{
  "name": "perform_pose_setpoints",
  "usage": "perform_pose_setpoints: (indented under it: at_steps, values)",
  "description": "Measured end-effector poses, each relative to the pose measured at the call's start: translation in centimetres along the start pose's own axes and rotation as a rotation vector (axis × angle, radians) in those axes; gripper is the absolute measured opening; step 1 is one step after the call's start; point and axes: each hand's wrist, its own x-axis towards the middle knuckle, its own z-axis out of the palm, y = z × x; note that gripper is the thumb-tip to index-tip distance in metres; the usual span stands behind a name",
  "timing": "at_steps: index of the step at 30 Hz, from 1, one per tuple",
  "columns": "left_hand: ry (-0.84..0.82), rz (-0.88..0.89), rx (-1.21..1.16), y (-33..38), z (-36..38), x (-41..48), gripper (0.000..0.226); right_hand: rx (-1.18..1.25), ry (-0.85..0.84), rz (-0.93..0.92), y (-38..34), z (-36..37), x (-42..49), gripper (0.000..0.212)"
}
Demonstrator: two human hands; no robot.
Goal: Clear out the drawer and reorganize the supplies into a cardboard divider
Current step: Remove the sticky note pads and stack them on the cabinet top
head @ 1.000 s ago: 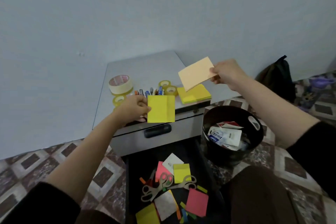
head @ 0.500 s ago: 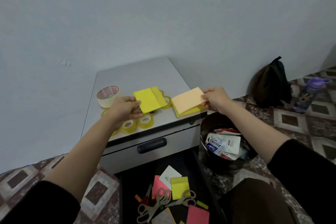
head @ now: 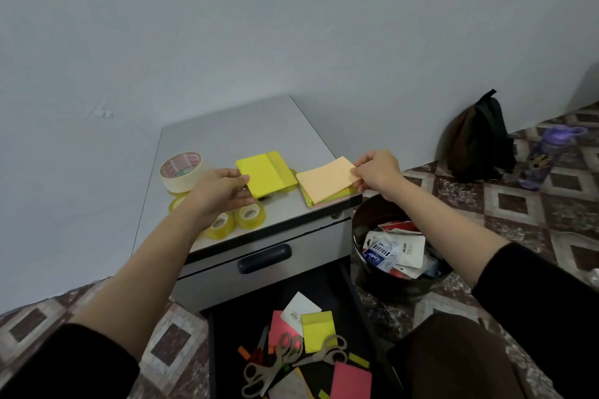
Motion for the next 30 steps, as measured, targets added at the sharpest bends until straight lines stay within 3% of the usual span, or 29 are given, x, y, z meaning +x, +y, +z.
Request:
perform_pose_setpoints:
  at_steps: [6, 11, 13, 15, 19, 30]
  values:
    - [-0.024, -0.017, 0.008, 0.1, 0.7, 0.5, 0.012, 0.026, 0.013, 0.023, 0.3, 0.2, -0.1, 0.007]
    - [-0.018, -0.018, -0.006, 0.0, 0.7, 0.4, 0.007, -0.139, 0.077, -0.023, 0.4, 0.2, 0.0, 0.004]
    - [-0.014, -0.015, 0.002, 0.1, 0.6, 0.1, 0.009, -0.122, 0.098, -0.006, 0.4, 0.2, 0.1, 0.013]
    - [-0.015, -0.01, 0.007, 0.1, 0.5, -0.1, 0.012, -0.08, 0.1, 0.012, 0.3, 0.0, 0.0, 0.004]
    - [-0.006, -0.003, -0.013, 0.1, -0.2, -0.4, 0.015, 0.014, 0.104, 0.054, 0.2, -0.4, 0.0, 0.008]
    - [-0.004, -0.003, -0.041, 0.1, -1.3, -0.6, 0.008, -0.032, 0.017, 0.032, 0.3, -0.4, -0.1, 0.008]
